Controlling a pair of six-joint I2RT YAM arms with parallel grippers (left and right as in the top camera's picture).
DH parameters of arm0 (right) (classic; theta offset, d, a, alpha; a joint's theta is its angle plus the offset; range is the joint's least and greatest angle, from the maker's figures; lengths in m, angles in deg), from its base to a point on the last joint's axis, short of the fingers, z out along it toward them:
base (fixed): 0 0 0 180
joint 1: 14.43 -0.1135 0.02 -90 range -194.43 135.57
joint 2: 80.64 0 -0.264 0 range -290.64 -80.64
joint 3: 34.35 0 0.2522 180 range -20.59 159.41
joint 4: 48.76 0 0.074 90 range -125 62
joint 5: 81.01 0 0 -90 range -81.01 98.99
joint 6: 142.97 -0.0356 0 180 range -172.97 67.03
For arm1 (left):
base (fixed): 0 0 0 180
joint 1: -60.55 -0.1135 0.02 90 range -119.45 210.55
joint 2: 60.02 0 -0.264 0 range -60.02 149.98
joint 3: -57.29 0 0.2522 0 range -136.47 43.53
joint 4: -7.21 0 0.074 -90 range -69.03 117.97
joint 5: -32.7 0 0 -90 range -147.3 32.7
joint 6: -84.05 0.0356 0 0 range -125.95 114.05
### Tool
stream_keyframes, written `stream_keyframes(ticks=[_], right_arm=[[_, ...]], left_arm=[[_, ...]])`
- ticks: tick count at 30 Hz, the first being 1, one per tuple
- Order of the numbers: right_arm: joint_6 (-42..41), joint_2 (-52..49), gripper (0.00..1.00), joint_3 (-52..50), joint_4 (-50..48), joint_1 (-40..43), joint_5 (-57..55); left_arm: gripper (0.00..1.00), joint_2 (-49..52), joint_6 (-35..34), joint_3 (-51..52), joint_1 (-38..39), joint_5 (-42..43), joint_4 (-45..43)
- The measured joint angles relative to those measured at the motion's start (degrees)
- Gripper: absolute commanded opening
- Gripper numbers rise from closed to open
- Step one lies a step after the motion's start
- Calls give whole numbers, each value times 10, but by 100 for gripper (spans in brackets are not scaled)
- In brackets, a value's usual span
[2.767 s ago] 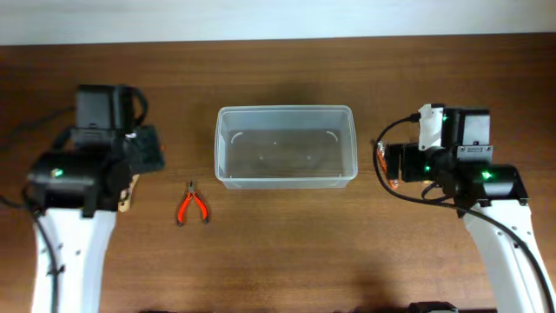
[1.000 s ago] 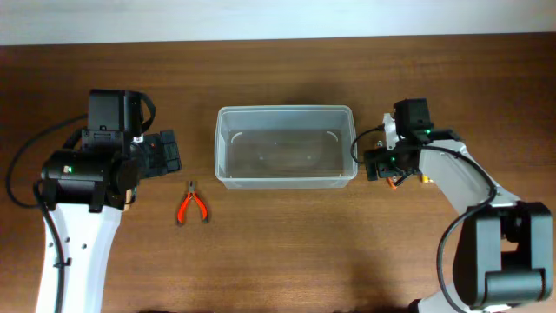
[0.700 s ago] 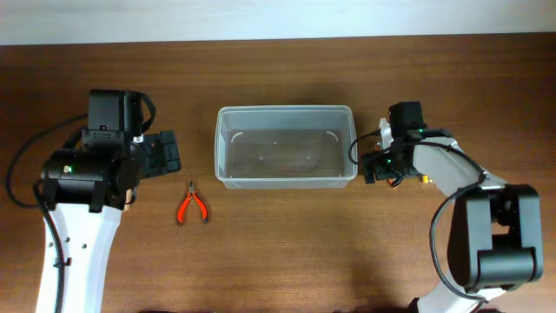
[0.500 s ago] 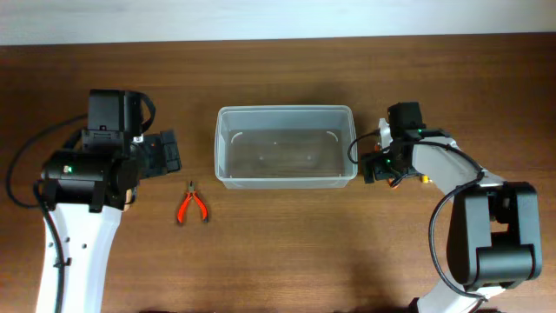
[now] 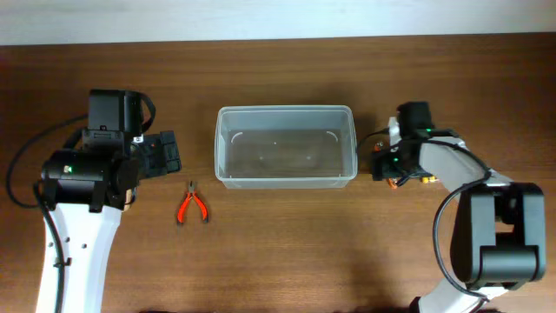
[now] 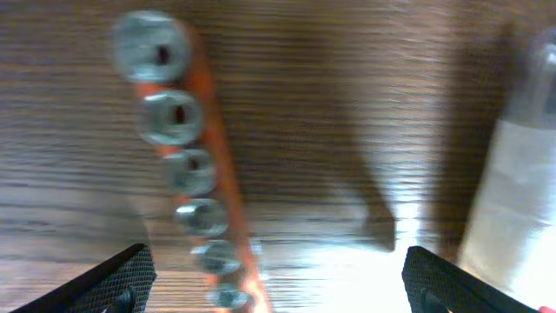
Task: Pack container
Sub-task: 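Lower the right gripper over the orange socket rail and grasp it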
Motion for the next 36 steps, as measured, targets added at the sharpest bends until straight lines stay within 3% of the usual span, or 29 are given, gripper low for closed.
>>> stream_keyframes(ticks=[16,19,23,30,36], right_arm=[[7,0,97,0,0,18,33],[8,0,81,0,0,18,36],[14,0,41,0,-1,18,38],[15,0,47,0,-1,18,43],[16,0,24,0,0,18,45]], left_arm=[[99,0,0,0,0,0,0],[99,0,0,0,0,0,0],[99,0,0,0,0,0,0],[99,0,0,0,0,2,0],[99,0,0,0,0,2,0]])
